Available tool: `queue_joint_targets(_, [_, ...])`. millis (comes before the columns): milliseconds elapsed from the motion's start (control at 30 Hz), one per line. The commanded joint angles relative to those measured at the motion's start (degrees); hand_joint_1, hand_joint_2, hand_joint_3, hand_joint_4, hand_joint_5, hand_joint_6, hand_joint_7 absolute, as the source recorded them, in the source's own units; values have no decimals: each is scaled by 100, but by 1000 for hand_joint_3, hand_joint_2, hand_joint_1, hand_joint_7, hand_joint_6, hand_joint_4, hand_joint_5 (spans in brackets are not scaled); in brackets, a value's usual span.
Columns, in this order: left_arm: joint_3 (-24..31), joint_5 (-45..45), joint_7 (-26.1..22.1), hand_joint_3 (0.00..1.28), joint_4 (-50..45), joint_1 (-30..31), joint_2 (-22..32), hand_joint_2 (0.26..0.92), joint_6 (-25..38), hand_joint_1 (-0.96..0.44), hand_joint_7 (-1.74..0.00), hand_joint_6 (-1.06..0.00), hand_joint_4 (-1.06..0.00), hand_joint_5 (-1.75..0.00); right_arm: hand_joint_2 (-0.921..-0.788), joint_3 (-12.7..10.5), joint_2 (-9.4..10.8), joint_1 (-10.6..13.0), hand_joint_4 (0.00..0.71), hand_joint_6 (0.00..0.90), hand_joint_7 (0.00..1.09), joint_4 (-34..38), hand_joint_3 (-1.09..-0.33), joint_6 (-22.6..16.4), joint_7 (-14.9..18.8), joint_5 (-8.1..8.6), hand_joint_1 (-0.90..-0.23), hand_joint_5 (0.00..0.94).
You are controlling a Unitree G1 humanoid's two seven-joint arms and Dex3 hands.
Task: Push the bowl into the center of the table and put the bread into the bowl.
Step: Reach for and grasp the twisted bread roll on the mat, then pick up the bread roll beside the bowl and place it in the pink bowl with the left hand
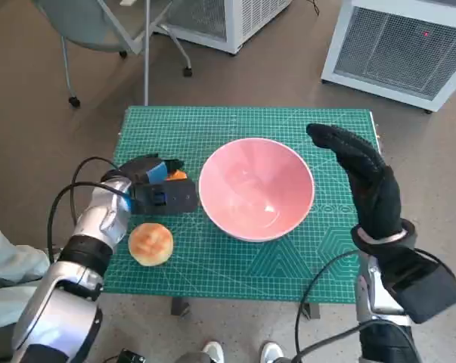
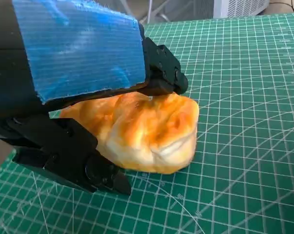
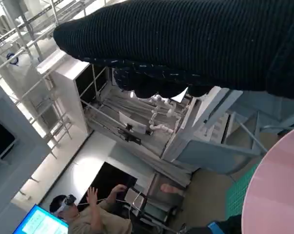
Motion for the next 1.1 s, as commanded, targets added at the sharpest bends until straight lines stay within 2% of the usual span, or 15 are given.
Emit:
queue_joint_targets(33, [-252,249,329,60,217,-9,28,900,-229,88,-622,-657,-645,-1005,-921,15,-5,191,130,-1,444,-105,-792,123,-38,-7,-683,0])
queue_joint_targets(133, [-262,262,447,54,144,-17,106,902,-322,30,-817,-713,-691,-1186,-921,21,-6,226,129,-1,443,-179,-792,169,-31,11,-689,0])
queue_joint_targets(333, [-5,73,381,38,-463,68,317,915,-314,5,-1012,-724,-679,-1207,-921,21,3,255,129,-1,443,-234,-792,214,4,66,-694,0])
queue_joint_targets(533, [424,-191,322,34,-1632,412,622,918,-230,2,-1077,-690,-710,-1166,-921,25,18,243,128,-1,443,-205,-792,226,27,94,-695,0])
queue_joint_targets(767, [1173,-536,157,19,-3881,1148,997,918,-88,2,-1133,-676,-757,-1073,-921,32,11,226,126,-1,442,-176,-792,250,79,160,-695,0])
queue_joint_targets(933, [1664,-747,140,15,-5237,1567,1073,917,-127,3,-1156,-668,-777,-1036,-921,29,4,216,126,-1,442,-169,-790,259,107,199,-696,0])
queue_joint_targets(1100, [1926,-848,202,8,-6055,1806,974,912,-221,2,-1142,-677,-808,-1007,-921,35,15,203,126,-1,444,-147,-789,238,121,208,-697,0])
